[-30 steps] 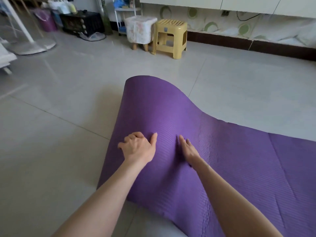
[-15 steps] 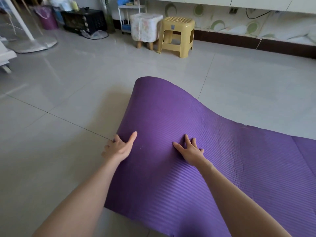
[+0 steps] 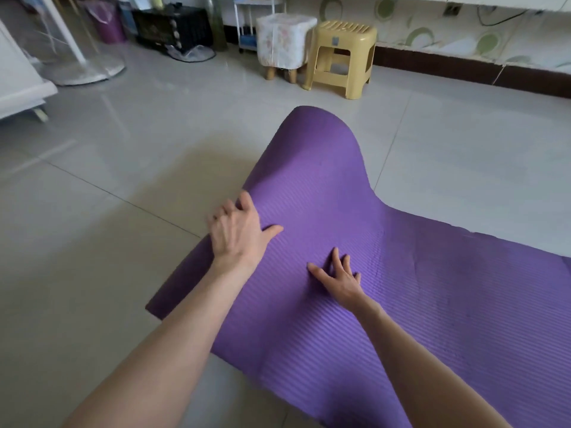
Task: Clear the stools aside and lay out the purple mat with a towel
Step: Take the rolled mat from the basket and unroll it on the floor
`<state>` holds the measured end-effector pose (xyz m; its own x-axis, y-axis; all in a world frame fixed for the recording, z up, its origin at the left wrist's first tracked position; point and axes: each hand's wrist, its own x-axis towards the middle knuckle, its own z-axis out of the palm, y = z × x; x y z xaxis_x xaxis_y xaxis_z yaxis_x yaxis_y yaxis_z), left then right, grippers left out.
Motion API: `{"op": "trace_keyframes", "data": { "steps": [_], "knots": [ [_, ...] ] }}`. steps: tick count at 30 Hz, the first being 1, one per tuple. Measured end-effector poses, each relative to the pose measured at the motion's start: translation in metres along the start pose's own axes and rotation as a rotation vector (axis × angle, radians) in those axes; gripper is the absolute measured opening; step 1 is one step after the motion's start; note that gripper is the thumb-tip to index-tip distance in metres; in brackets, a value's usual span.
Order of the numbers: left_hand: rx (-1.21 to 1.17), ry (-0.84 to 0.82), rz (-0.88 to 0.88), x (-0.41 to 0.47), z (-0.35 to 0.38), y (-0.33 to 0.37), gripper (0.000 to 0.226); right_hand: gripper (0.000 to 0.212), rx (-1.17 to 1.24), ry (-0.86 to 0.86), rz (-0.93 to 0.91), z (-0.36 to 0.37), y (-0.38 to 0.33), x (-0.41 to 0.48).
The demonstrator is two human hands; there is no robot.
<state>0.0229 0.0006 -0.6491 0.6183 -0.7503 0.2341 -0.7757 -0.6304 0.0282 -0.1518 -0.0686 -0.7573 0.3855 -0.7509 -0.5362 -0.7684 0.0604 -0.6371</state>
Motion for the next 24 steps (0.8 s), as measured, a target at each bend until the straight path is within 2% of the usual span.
{"op": "trace_keyframes", "data": {
  "steps": [2,3,4,9,11,12,13,16,17,18,21,24],
  "knots": [
    [0.178,0.103,0.091,-0.013,-0.008,0.018,0.093,0.081,0.034,-0.024,-0.017,0.004,0.002,0.000],
    [0.212,0.078,0.100,-0.018,-0.007,0.021,0.097,0.065,0.012,-0.072,-0.027,0.007,0.004,0.000],
    [0.217,-0.031,0.079,-0.021,-0.001,0.019,0.099,0.055,0.006,-0.084,-0.003,0.010,0.007,0.002],
    [0.177,-0.541,0.050,-0.027,0.065,-0.045,0.080,0.057,-0.292,-0.104,-0.078,0.027,-0.004,0.011],
    [0.146,-0.673,0.079,-0.035,0.086,-0.060,0.070,0.053,-0.344,-0.107,-0.080,0.033,-0.009,0.018],
    [0.119,-0.654,0.089,-0.035,0.091,-0.064,0.065,0.057,-0.310,-0.088,-0.051,0.032,-0.011,0.021],
    [0.073,-0.560,0.094,-0.031,0.095,-0.069,0.059,0.066,-0.273,-0.067,-0.010,0.032,-0.014,0.027],
    [-0.087,-0.121,0.022,-0.002,0.098,-0.088,0.037,0.077,-0.300,-0.049,-0.060,0.040,-0.030,0.039],
    [-0.122,-0.065,-0.068,0.011,0.098,-0.096,0.040,0.079,-0.315,-0.030,-0.088,0.043,-0.035,0.043],
    [-0.159,-0.091,-0.184,0.025,0.099,-0.107,0.050,0.082,-0.330,-0.011,-0.106,0.046,-0.039,0.048],
    [-0.334,-0.367,-0.485,0.059,0.101,-0.139,0.084,0.090,-0.327,0.043,-0.159,0.054,-0.049,0.056],
    [-0.579,-0.638,-0.571,0.078,0.101,-0.158,0.103,0.092,-0.301,0.023,-0.208,0.057,-0.062,0.068]
  ]
}}
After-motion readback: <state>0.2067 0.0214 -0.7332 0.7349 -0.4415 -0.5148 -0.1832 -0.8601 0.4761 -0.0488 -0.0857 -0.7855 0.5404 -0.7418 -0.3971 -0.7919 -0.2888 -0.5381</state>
